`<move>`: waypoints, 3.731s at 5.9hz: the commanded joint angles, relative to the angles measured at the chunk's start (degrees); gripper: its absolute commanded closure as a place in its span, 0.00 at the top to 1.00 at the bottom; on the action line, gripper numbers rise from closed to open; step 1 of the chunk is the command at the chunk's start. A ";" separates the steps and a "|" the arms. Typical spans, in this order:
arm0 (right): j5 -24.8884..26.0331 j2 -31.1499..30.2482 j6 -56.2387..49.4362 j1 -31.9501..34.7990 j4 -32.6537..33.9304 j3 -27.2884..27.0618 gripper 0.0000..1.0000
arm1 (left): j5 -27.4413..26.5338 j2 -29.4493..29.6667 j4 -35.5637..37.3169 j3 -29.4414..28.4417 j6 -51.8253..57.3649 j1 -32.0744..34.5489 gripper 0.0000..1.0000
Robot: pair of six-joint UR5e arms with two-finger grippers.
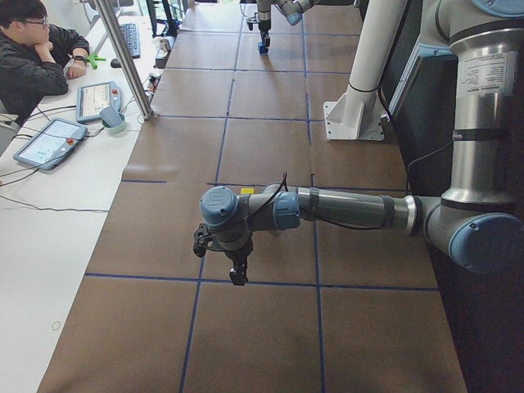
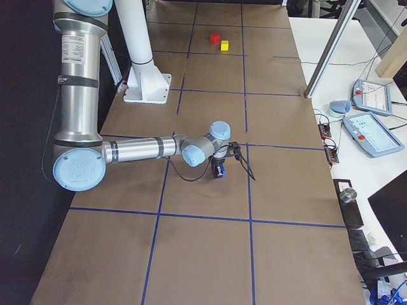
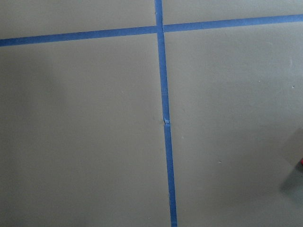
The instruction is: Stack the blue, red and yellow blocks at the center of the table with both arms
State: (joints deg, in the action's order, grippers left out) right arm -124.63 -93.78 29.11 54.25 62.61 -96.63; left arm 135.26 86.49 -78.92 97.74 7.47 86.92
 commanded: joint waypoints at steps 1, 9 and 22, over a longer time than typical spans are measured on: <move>0.00 5.15 10.44 -0.89 0.67 -4.17 0.05 | 0.01 0.00 0.00 0.00 0.00 0.00 1.00; 20.48 51.07 44.98 -28.76 21.15 15.24 0.33 | 0.09 0.00 -0.18 0.09 0.00 -0.35 1.00; -8.84 5.52 -39.63 26.35 26.78 -3.12 1.00 | -0.17 5.23 -0.79 4.04 -0.61 -5.45 1.00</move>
State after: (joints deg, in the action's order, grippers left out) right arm -130.12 -81.46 1.26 73.25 89.53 -99.44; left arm 135.17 88.97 -79.75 101.42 6.95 81.45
